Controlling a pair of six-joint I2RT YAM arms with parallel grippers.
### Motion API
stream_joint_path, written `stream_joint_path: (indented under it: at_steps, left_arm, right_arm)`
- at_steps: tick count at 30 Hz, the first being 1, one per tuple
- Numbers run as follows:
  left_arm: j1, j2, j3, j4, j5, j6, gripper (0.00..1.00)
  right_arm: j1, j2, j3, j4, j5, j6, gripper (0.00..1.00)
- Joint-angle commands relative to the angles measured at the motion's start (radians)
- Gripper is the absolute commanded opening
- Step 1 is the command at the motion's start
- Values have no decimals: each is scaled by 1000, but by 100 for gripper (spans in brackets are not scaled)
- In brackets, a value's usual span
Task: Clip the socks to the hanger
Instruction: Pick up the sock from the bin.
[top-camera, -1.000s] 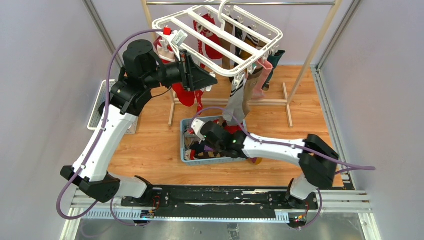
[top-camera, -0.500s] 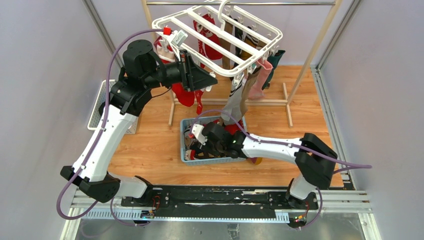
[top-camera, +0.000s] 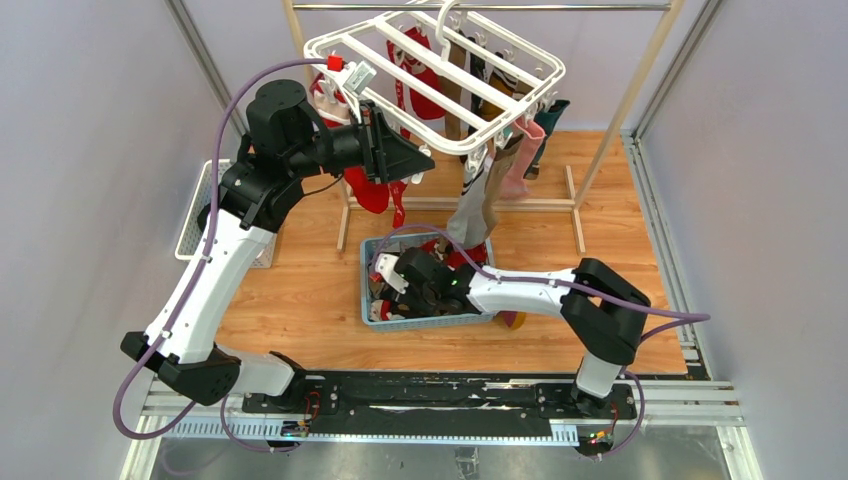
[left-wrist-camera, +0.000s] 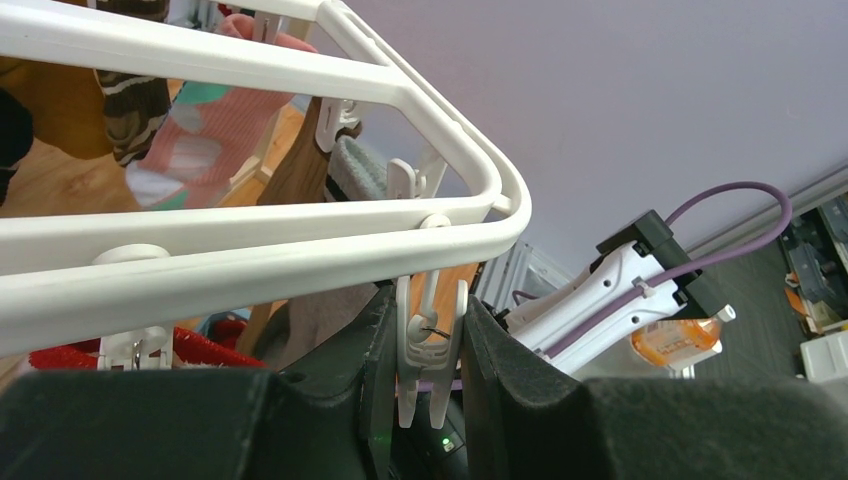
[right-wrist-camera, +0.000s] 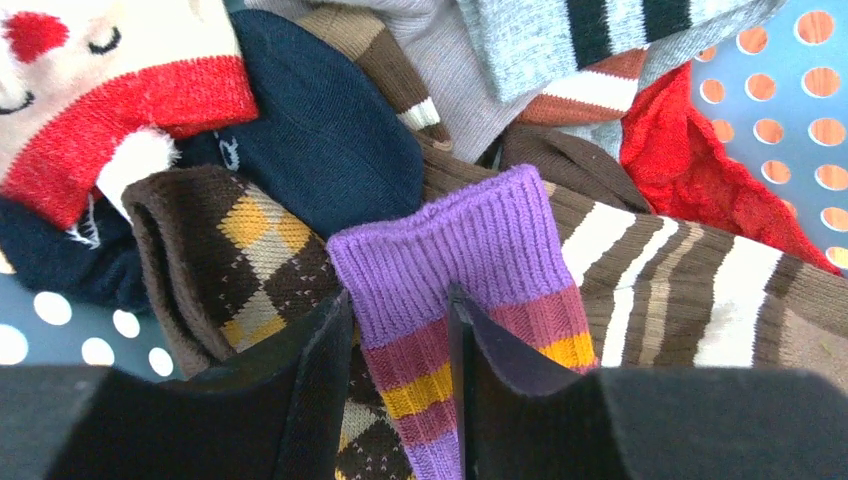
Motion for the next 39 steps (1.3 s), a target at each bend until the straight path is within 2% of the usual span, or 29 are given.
stream_joint_path:
  at_steps: [1, 7, 15, 20, 30, 39]
  left_arm:
    - [1, -17, 29, -21, 7, 16, 0]
    - [2, -20, 27, -27, 6, 22, 0]
    - [1, -21, 30, -25, 8, 22, 0]
    - [1, -21, 30, -25, 7, 21, 0]
    - [1, -24, 7, -18, -12, 19, 0]
    - [0, -23, -22, -13, -21, 15, 0]
  right_arm:
    - [-11, 43, 37, 4, 47, -26, 33]
    - [-27, 0, 8, 63, 109, -8, 0]
    - [-50, -212, -97, 199, 126, 63, 0]
    - [-52, -354, -144, 228, 108, 125, 0]
    - [-52, -725, -238, 368, 133, 278, 0]
    - [-52, -819, -186, 416, 138, 305, 0]
